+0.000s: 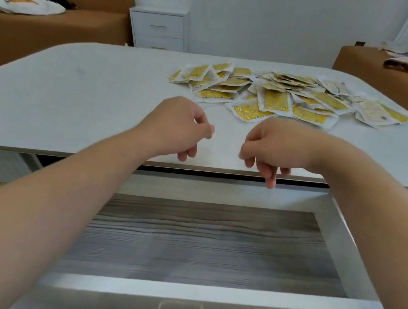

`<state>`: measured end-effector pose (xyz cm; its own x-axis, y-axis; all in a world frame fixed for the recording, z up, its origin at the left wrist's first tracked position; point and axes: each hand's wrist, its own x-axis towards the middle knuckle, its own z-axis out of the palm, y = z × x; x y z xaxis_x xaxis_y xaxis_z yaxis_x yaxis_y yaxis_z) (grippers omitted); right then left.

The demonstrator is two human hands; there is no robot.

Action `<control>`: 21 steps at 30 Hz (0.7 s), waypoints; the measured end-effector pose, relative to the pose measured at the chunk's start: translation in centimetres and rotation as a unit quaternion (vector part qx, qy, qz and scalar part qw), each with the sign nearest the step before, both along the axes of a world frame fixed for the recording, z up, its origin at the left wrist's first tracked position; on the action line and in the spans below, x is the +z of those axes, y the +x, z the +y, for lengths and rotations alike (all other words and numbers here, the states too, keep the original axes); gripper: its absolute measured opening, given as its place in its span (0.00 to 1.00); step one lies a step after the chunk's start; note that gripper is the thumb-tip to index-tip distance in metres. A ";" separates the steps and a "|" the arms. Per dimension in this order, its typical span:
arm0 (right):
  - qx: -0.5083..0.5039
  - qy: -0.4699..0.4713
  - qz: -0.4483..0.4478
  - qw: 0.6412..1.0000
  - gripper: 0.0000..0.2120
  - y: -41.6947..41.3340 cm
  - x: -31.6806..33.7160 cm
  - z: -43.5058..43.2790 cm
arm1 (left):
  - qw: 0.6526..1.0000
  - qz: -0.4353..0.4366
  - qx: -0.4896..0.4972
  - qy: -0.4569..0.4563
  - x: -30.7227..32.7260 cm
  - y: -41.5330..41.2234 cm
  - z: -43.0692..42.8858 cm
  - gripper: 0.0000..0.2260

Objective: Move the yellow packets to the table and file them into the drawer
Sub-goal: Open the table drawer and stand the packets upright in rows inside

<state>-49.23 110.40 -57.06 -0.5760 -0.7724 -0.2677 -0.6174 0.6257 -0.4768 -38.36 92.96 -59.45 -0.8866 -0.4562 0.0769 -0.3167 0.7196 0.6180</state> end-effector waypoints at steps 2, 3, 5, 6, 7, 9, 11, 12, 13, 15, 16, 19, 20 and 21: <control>-0.083 -0.065 0.102 0.989 0.13 -2.3 -0.8 -1.4 | 0.995 0.066 0.048 -0.061 -0.5 -2.2 -1.1 0.10; -0.121 -0.080 0.153 0.978 0.13 -3.5 -1.4 -2.1 | 0.989 0.085 0.066 -0.101 -1.1 -3.4 -1.7 0.10; -0.171 -0.089 0.230 0.954 0.12 -5.9 -2.9 -3.6 | 0.977 0.099 0.085 -0.168 -2.2 -5.8 -2.8 0.10; -0.179 -0.080 0.262 0.945 0.13 -6.8 -3.5 -4.1 | 0.973 0.097 0.083 -0.190 -2.6 -6.9 -3.4 0.09; -0.178 -0.064 0.291 0.938 0.16 -7.7 -4.1 -4.4 | 0.972 0.089 0.071 -0.205 -3.0 -8.0 -3.8 0.09; -0.168 -0.046 0.332 0.927 0.25 -9.3 -5.1 -4.7 | 0.969 0.050 0.030 -0.238 -3.6 -9.9 -4.6 0.14; -0.152 -0.035 0.336 0.929 0.31 -10.7 -6.1 -4.8 | 0.964 -0.015 0.006 -0.267 -4.1 -11.4 -5.3 0.22; -0.146 -0.030 0.323 0.935 0.33 -11.2 -6.6 -4.8 | 0.963 -0.046 0.006 -0.267 -4.3 -12.0 -5.6 0.25; -0.146 -0.026 0.305 0.941 0.34 -11.6 -7.0 -4.8 | 0.962 -0.075 0.010 -0.261 -4.5 -12.5 -5.9 0.27; -0.151 -0.032 0.282 0.947 0.34 -12.1 -7.6 -4.7 | 0.960 -0.122 0.015 -0.251 -4.8 -13.3 -6.3 0.30; -0.154 -0.038 0.286 0.945 0.34 -12.2 -7.7 -4.8 | 0.958 -0.138 0.018 -0.252 -4.9 -13.6 -6.5 0.30; -0.161 -0.055 0.319 0.932 0.32 -12.1 -7.8 -4.8 | 0.953 -0.135 0.027 -0.271 -4.8 -13.6 -6.2 0.28; -0.163 -0.056 0.329 0.928 0.31 -12.1 -7.8 -4.8 | 0.950 -0.120 0.034 -0.286 -4.8 -13.4 -6.0 0.27; -0.164 -0.054 0.337 0.926 0.31 -12.1 -7.8 -4.8 | 0.945 -0.105 0.043 -0.307 -4.8 -13.2 -5.8 0.27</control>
<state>-61.30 105.65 -64.84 -0.7920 -0.5283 0.3060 -0.5831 0.8030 -0.1227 -51.52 87.20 -64.29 -0.8735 -0.4533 0.1775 -0.4591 0.8883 0.0088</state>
